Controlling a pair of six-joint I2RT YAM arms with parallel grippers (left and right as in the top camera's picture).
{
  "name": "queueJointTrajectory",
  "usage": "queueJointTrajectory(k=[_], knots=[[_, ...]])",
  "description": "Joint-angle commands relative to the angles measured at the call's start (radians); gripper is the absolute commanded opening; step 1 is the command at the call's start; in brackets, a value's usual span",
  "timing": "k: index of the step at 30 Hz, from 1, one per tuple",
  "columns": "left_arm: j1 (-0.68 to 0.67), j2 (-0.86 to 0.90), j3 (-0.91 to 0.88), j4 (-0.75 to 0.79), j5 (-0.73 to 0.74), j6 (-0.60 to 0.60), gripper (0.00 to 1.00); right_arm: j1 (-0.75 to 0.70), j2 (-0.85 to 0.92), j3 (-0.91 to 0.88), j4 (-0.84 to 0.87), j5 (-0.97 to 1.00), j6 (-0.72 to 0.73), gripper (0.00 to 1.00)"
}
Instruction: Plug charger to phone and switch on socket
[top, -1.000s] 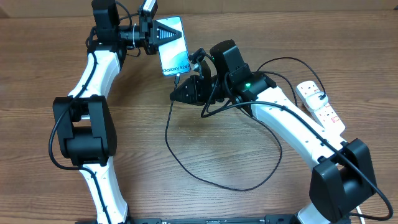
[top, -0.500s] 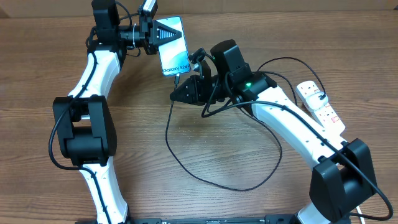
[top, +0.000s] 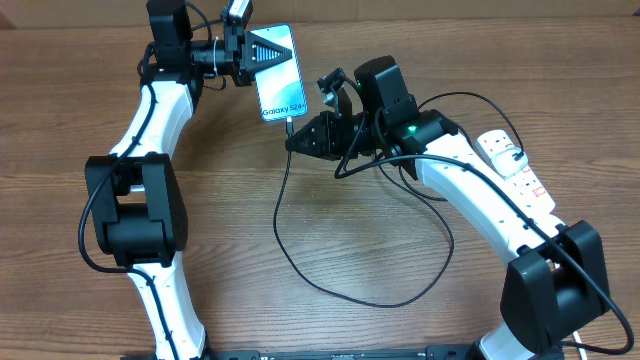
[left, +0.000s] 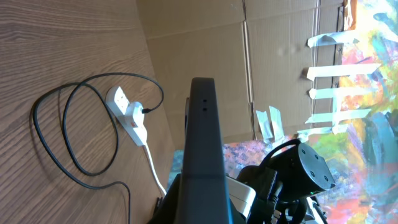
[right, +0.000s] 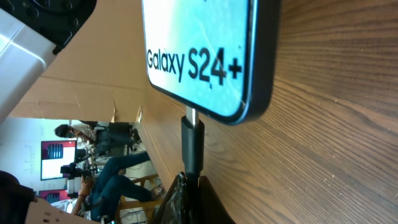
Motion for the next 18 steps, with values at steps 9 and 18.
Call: queueJointTrajectory(k=[9,18], knots=[[-0.018,-0.014,0.01,0.031,0.036,0.027,0.04,0.017,0.005,0.002,0.029,0.014,-0.009,0.04],[-0.018,-0.014,0.01,0.037,0.036,0.01,0.04,0.051,0.005,0.002,0.03,0.015,0.009,0.04]])
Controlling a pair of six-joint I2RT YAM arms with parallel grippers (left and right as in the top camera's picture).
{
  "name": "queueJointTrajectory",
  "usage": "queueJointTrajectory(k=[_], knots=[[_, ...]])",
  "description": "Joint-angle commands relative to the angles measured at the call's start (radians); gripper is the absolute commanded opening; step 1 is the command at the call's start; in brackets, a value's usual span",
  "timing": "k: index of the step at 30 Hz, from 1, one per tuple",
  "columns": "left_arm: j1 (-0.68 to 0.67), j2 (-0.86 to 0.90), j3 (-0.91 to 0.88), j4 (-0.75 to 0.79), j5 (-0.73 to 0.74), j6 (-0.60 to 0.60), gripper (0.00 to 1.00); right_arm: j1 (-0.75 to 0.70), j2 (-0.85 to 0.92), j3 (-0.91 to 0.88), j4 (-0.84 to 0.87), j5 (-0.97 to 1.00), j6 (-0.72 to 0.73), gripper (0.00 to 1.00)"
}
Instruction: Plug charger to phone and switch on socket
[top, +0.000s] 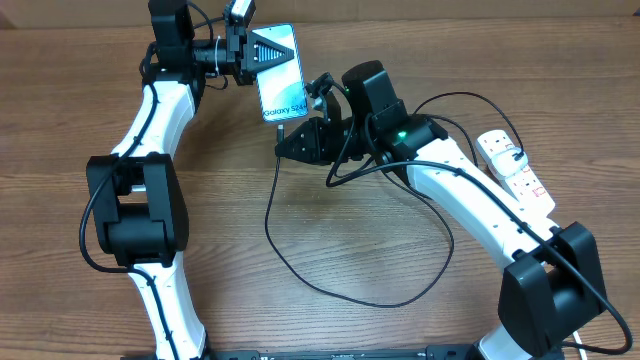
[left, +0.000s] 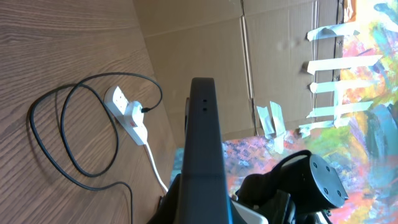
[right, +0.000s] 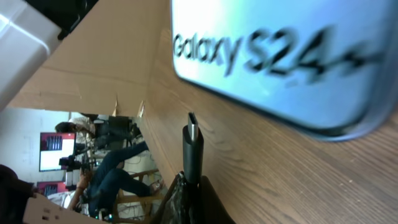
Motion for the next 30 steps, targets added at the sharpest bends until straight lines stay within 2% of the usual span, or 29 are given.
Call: queueJointTrajectory(k=[1,16,19,23,25,30], knots=[[-0.011,-0.014,0.01,0.008,0.027,0.004,0.04,0.004,0.005,0.002,0.008,0.007,0.003,0.04],[-0.011,-0.014,0.01,0.01,0.027,-0.015,0.04,-0.014,0.005,0.002,-0.011,0.054,0.003,0.04],[0.009,-0.014,0.01,0.071,0.027,-0.001,0.04,-0.008,0.005,0.002,-0.161,0.238,-0.006,0.04],[0.074,-0.014,0.01,0.155,0.027,0.001,0.04,0.027,0.024,-0.001,-0.425,0.68,-0.005,0.04],[0.106,-0.014,0.01,0.156,0.027,0.001,0.04,0.05,0.045,-0.013,-0.447,0.74,-0.029,0.04],[0.16,-0.014,0.01,0.148,0.027,-0.007,0.04,0.114,0.156,-0.035,-0.425,0.74,-0.037,0.04]])
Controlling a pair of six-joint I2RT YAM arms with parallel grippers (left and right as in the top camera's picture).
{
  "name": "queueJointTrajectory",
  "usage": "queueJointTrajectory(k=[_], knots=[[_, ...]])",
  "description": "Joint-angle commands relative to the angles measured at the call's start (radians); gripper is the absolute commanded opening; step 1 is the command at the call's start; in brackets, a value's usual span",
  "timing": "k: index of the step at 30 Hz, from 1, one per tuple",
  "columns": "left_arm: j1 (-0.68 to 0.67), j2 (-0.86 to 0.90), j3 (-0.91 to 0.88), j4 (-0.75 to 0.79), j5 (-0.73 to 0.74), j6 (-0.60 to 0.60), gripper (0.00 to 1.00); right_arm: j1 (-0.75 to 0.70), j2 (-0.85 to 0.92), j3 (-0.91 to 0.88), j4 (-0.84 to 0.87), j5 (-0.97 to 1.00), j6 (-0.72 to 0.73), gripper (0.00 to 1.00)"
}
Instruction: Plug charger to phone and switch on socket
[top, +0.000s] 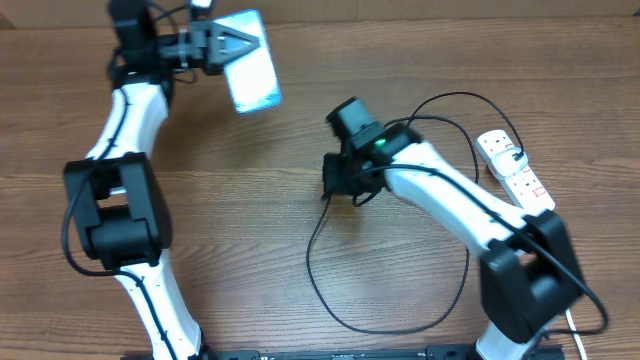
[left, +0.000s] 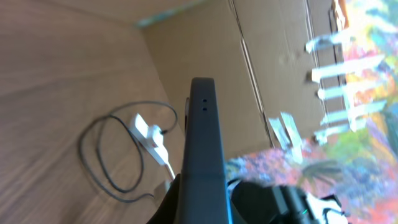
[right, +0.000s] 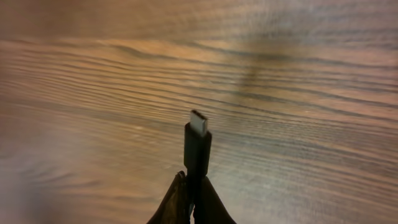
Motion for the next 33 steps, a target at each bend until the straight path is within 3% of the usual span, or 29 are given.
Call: queueJointTrajectory(k=[1,6,10,13,22,23,24,26,33], knots=[[0.039,-0.014,0.01,0.004,0.02,-0.003,0.04,0.05,0.093,-0.02,0.017,0.102,-0.002,0.05],[0.046,-0.014,0.01,0.004,0.02,-0.002,0.04,0.075,0.127,-0.017,0.037,0.102,0.033,0.25],[0.04,-0.014,0.01,0.005,0.02,0.014,0.04,0.094,0.127,0.014,0.022,0.115,0.051,0.79],[0.037,-0.014,0.01,0.005,0.02,0.018,0.04,0.132,0.127,0.015,0.03,0.136,0.065,1.0],[0.038,-0.014,0.01,0.005,0.02,0.018,0.04,0.262,0.127,0.015,0.081,0.258,0.068,1.0],[0.038,-0.014,0.01,0.005,0.02,0.017,0.04,0.264,0.127,0.015,0.083,0.27,0.069,0.97],[0.038,-0.014,0.01,0.005,0.02,0.017,0.04,0.263,0.127,0.015,0.084,0.274,0.069,0.82],[0.038,-0.014,0.01,0.005,0.02,0.017,0.04,0.262,0.129,0.014,0.085,0.281,0.079,0.65],[0.038,-0.014,0.01,0.004,0.02,0.014,0.04,0.26,0.159,0.013,0.066,0.338,0.169,0.56]])
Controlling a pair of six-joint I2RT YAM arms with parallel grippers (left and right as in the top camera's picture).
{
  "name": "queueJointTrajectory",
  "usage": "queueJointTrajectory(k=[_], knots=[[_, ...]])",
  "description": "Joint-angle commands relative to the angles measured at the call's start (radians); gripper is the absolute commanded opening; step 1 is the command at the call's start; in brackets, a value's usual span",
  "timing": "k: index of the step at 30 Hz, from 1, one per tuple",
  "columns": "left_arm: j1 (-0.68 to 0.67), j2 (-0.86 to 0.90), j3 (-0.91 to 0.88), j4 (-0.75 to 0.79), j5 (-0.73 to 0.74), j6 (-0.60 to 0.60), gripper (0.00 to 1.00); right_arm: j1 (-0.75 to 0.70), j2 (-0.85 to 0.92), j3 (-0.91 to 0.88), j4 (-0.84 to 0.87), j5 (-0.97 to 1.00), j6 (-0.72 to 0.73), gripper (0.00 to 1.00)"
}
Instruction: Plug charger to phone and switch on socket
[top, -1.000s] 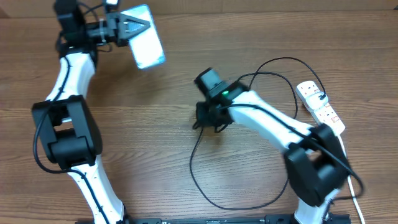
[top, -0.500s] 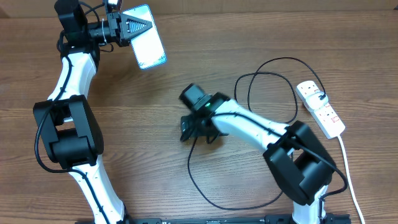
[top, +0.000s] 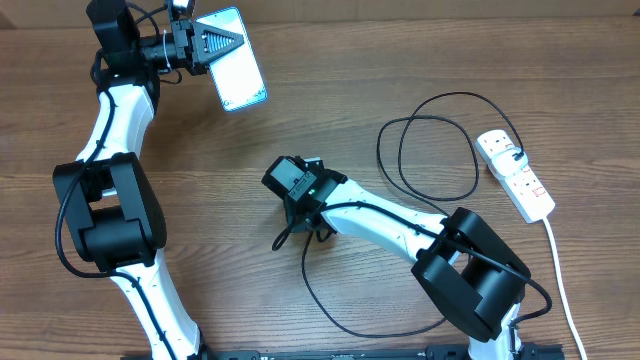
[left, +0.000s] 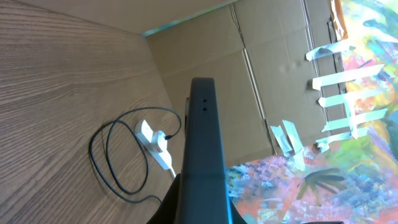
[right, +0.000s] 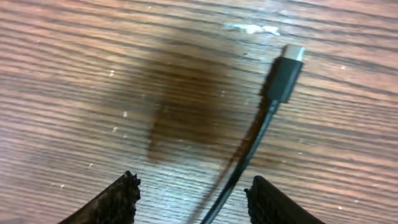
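My left gripper (top: 214, 44) is shut on the phone (top: 238, 74), which hangs lit above the table's far left; in the left wrist view the phone (left: 201, 143) shows edge-on. The black USB-C plug (right: 285, 63) lies loose on the wood, and its cable (right: 249, 146) runs back between my right fingers. My right gripper (right: 199, 200) stands open over that cable, touching nothing. From overhead the right gripper (top: 303, 218) is at mid-table with the cable end (top: 282, 241) beside it. The white socket strip (top: 514, 174) lies at the right, the cable's other end in it.
The black cable (top: 428, 150) coils in a loop left of the socket strip, then sweeps round the front of the table (top: 200, 250). A white lead (top: 558, 270) runs from the strip toward the front right edge. Cardboard walls stand behind the table.
My right gripper was shut on the plug above mid-table. Now it is open, further left and nearer the front, and the plug lies on the wood. The phone stays in my left gripper.
At first the plug sat in the phone's port, my right gripper shut on it. Then the plug was out, just below the phone. Later the phone was further left and the plug held over mid-table. Now the plug lies released on the table.
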Motion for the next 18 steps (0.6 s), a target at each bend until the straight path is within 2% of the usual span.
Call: queueJointTrajectory(k=[1,5,8,12,13,15,17,18], knots=[[0.001,-0.014,0.01,0.004,0.02,0.003,0.04,-0.01,0.02,0.024,-0.014,0.046,0.064,0.57],[0.001,-0.014,0.01,0.003,0.02,-0.003,0.04,-0.04,0.034,0.024,-0.013,0.013,0.068,0.57],[0.001,-0.014,0.01,-0.013,0.02,-0.008,0.04,-0.083,0.061,0.024,-0.012,-0.064,0.067,0.52],[0.001,-0.014,0.01,-0.047,0.02,-0.007,0.04,-0.126,0.071,0.024,-0.021,-0.146,0.067,0.34],[0.001,-0.014,0.01,-0.048,0.02,-0.007,0.04,-0.127,0.071,0.024,-0.021,-0.161,0.067,0.26],[0.001,-0.014,0.01,-0.048,0.02,-0.007,0.04,-0.127,0.07,0.024,-0.031,-0.184,0.068,0.17],[0.001,-0.014,0.01,-0.048,0.02,-0.007,0.04,-0.116,0.07,0.024,-0.052,-0.206,0.077,0.15],[0.001,-0.014,0.01,-0.048,0.02,-0.007,0.04,-0.107,0.07,0.027,-0.067,-0.207,0.086,0.18]])
